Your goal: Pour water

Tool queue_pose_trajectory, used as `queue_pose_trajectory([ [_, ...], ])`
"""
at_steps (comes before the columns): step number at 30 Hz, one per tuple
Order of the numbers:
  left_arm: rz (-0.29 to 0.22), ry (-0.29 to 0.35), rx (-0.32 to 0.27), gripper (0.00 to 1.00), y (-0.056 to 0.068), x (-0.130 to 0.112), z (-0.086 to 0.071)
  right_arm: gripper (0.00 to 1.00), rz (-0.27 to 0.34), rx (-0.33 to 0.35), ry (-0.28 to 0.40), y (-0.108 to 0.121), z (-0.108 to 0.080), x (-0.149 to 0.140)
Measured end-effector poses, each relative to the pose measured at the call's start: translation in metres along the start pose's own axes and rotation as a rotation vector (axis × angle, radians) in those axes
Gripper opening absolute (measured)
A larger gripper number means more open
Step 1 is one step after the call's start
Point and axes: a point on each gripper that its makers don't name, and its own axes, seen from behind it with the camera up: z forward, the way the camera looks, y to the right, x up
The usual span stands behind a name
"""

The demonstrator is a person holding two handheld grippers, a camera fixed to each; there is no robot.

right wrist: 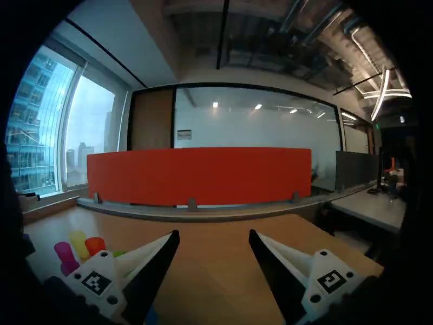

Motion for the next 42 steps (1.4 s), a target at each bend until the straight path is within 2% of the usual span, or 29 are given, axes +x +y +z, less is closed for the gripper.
queue_pose_trajectory([
  [11, -0.006, -0.004, -0.010, 0.99, 0.005, 0.058, 0.011, 0.99, -0.008, 0.018, -0.005, -0.007, 0.009, 0.044],
  [21, -0.008, -0.010, -0.045, 0.99, 0.018, 0.103, 0.018, 0.99, -0.029, 0.033, -0.004, -0.013, 0.013, 0.084],
  [26, -0.018, -0.022, -0.056, 0.99, 0.023, 0.113, 0.019, 0.99, -0.039, 0.033, 0.008, -0.014, 0.012, 0.101],
  [33, -0.036, -0.030, -0.080, 0.99, 0.028, 0.119, 0.019, 0.99, -0.046, 0.039, 0.007, -0.015, 0.010, 0.107],
  [37, -0.032, -0.033, -0.093, 0.99, 0.029, 0.120, 0.019, 0.99, -0.038, 0.069, 0.009, -0.019, 0.009, 0.107],
  [42, -0.028, -0.040, -0.140, 0.99, 0.037, 0.121, 0.018, 0.99, -0.033, 0.126, 0.002, -0.027, 0.007, 0.107],
])
